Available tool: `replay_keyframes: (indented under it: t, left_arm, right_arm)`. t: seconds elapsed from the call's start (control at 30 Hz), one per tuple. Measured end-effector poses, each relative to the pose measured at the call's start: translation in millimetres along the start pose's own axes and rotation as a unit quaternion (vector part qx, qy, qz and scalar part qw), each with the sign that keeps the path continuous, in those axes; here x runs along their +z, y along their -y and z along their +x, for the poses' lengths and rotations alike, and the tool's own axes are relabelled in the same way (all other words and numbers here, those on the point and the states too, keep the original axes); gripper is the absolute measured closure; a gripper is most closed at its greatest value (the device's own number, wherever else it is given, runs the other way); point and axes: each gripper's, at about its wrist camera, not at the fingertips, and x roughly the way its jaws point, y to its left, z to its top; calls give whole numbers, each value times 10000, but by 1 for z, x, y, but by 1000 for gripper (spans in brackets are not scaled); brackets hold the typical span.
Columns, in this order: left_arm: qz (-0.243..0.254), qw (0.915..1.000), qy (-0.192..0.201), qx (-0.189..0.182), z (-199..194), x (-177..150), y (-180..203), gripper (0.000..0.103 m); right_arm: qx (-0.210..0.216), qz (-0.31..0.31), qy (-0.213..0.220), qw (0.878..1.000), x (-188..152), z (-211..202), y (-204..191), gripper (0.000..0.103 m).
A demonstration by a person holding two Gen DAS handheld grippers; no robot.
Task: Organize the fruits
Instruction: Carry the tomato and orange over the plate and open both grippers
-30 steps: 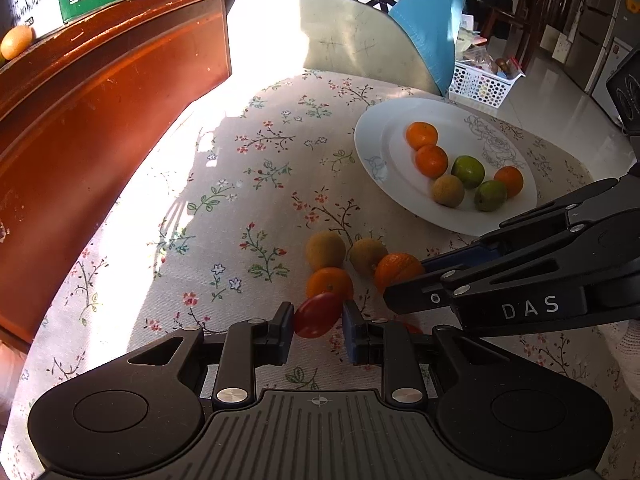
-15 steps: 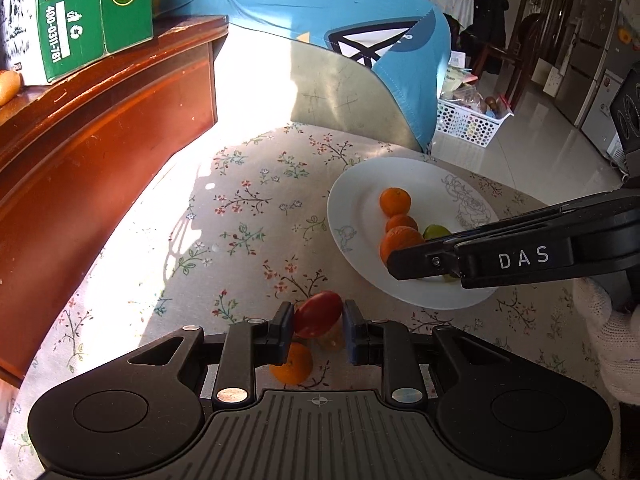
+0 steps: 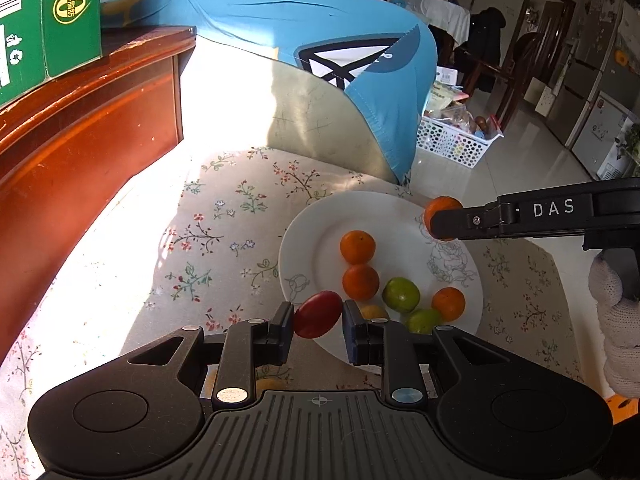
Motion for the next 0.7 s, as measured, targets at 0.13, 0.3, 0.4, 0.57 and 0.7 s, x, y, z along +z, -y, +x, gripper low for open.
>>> replay_keyframes:
  t: [0.13,0.3,0.4,0.57,0.7]
  left_arm:
    - [-56,10000,-46,3,12,4,5,80]
    - [-80,9999,-131,6,28,6,11,80]
    - [-84,9998,-180,37,37,5,13,80]
    - [-115,9996,-249,54,46,4,15,79]
    - [-192,9995,-233,33,49,5,15,79]
  right_arm:
    - [-107,93,-82,9999,-1,5,11,76]
    - [-235,172,-230,9993,-5,13,18,76]
    - [-311,253,-329,9987,-8,18,22,76]
    - [-405,359,-467,9974,-12,24,25,76]
    - [-359,553,-476,9967,-12,24,29,74]
